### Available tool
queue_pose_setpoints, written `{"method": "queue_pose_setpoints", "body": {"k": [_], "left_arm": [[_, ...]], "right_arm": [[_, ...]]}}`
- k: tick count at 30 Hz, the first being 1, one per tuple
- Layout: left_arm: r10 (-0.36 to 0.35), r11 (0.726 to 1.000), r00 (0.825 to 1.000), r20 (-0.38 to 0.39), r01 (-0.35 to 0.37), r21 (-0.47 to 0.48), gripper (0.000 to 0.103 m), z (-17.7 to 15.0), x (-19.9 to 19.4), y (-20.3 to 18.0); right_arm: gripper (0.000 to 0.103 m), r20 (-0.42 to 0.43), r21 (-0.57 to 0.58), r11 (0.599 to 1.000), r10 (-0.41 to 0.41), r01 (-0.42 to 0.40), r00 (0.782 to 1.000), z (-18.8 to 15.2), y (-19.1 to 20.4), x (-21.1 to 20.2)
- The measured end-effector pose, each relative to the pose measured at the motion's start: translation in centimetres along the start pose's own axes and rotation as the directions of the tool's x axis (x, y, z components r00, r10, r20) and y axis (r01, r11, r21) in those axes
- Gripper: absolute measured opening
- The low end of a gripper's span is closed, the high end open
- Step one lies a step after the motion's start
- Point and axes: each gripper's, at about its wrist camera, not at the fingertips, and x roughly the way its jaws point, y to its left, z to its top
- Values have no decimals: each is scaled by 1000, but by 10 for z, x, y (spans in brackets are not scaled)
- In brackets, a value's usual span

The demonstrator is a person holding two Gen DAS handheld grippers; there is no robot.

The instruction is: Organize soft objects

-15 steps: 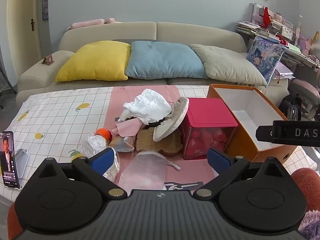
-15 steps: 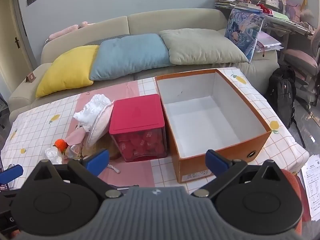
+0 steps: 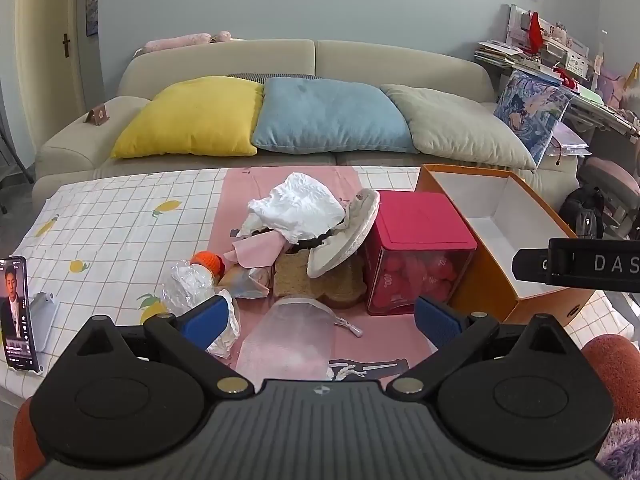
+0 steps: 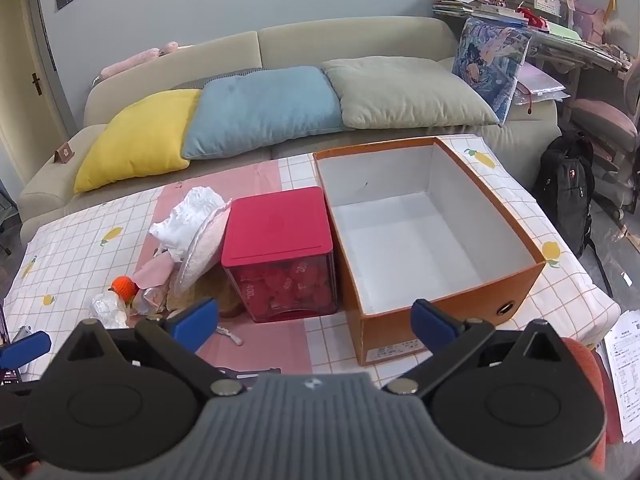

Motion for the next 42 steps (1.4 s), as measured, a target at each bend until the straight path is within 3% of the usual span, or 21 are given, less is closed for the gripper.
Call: {"method": "queue_pose_setpoints", "body": {"k": [42], "left_arm": [[-9, 1000, 1000, -13, 9, -2, 103, -6, 0, -4]], "right_arm": [[100, 1, -4, 1000, 2, -2, 1000, -1, 0, 0]]}}
